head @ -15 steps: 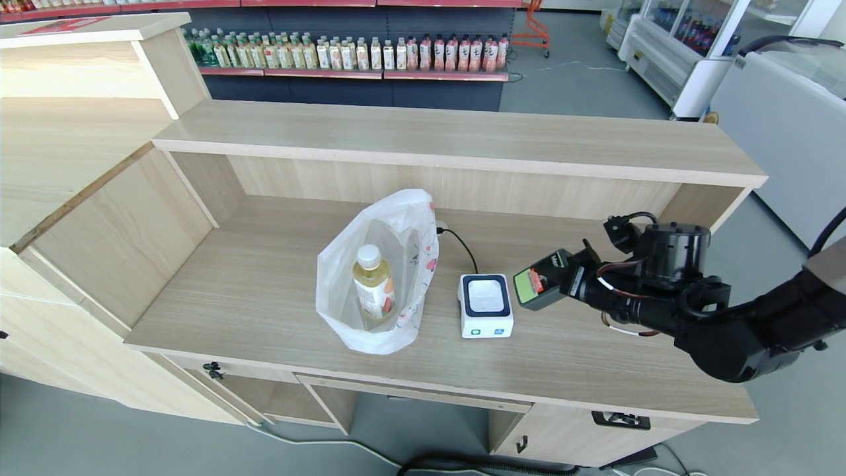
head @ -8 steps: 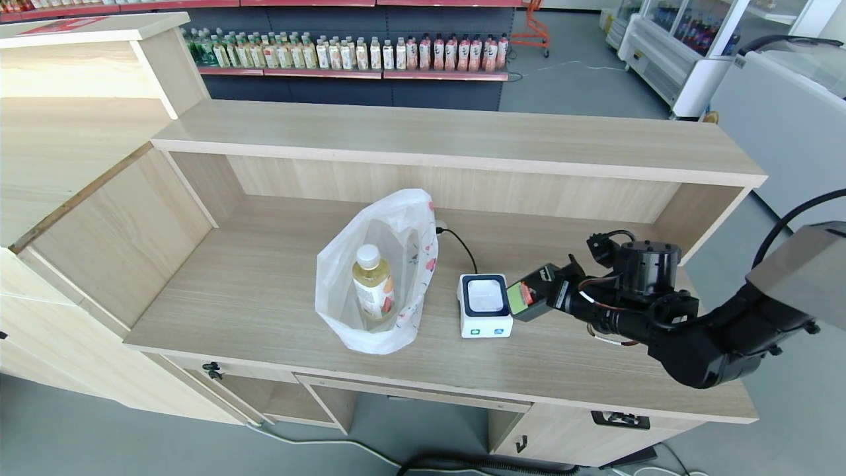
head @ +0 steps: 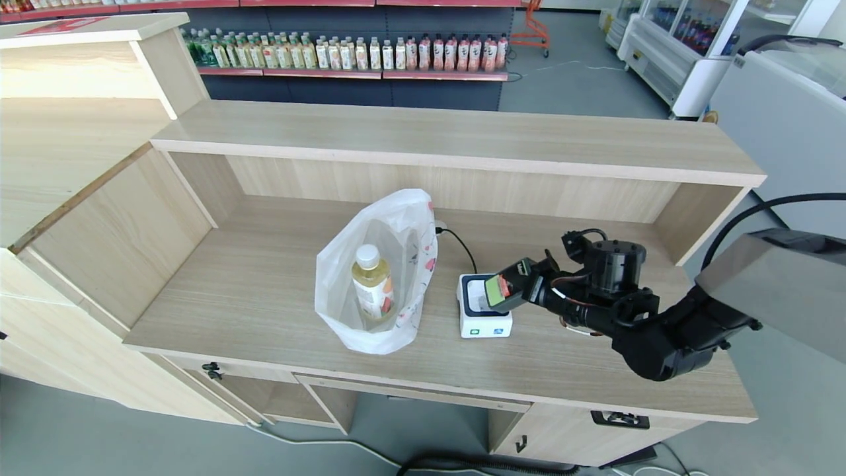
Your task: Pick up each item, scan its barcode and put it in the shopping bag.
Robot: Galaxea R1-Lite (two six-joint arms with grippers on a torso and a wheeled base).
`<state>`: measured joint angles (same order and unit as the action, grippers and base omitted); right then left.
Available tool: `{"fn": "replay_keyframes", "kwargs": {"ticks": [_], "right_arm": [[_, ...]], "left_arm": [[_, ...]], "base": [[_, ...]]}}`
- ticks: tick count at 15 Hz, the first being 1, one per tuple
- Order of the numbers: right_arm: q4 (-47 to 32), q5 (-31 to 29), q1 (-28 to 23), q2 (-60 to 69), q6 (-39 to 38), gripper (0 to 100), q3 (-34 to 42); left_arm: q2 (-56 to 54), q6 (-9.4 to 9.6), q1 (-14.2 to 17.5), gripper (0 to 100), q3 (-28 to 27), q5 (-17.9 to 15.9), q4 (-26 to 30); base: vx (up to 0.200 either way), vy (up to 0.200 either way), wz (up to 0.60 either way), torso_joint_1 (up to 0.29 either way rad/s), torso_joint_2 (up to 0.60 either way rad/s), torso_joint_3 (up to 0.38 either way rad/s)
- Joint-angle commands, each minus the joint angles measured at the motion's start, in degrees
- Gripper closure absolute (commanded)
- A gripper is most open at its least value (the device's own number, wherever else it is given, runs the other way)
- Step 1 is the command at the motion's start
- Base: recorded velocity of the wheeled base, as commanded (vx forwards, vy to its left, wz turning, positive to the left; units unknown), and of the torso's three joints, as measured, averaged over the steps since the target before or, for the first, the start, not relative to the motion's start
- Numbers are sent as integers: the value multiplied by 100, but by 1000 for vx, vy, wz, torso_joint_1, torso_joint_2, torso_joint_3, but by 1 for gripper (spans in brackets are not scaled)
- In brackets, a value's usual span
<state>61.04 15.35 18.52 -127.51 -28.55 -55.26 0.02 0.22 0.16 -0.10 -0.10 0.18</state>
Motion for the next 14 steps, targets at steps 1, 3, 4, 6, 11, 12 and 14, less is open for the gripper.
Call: {"fn": "replay_keyframes", "kwargs": {"ticks": [1, 3, 4, 6, 11, 12, 14], "right_arm": [[136, -32, 126, -388, -72, 100, -222], [145, -234, 258, -529, -81, 100, -398], [145, -243, 302, -582, -81, 100, -468], [145, -278, 346, -713, -72, 100, -653], [136, -366, 407, -696, -63, 100, -679], [136, -366, 407, -687, -63, 100, -670], [145, -366, 407, -687, -63, 100, -653]], "left_arm": [[-2, -4, 2, 0, 1, 1, -1], [-2, 4, 2, 0, 1, 1, -1], [-2, 4, 2, 0, 1, 1, -1], [-2, 4, 2, 0, 1, 1, -1], [-2, 4, 2, 0, 1, 1, -1], [-2, 4, 2, 0, 1, 1, -1], [-2, -4, 2, 0, 1, 1, -1]], "base": [[0, 0, 0, 0, 0, 0], [0, 0, 0, 0, 0, 0], [0, 0, 0, 0, 0, 0], [0, 0, 0, 0, 0, 0], [0, 0, 0, 0, 0, 0], [0, 0, 0, 0, 0, 0], [0, 0, 0, 0, 0, 0]]}}
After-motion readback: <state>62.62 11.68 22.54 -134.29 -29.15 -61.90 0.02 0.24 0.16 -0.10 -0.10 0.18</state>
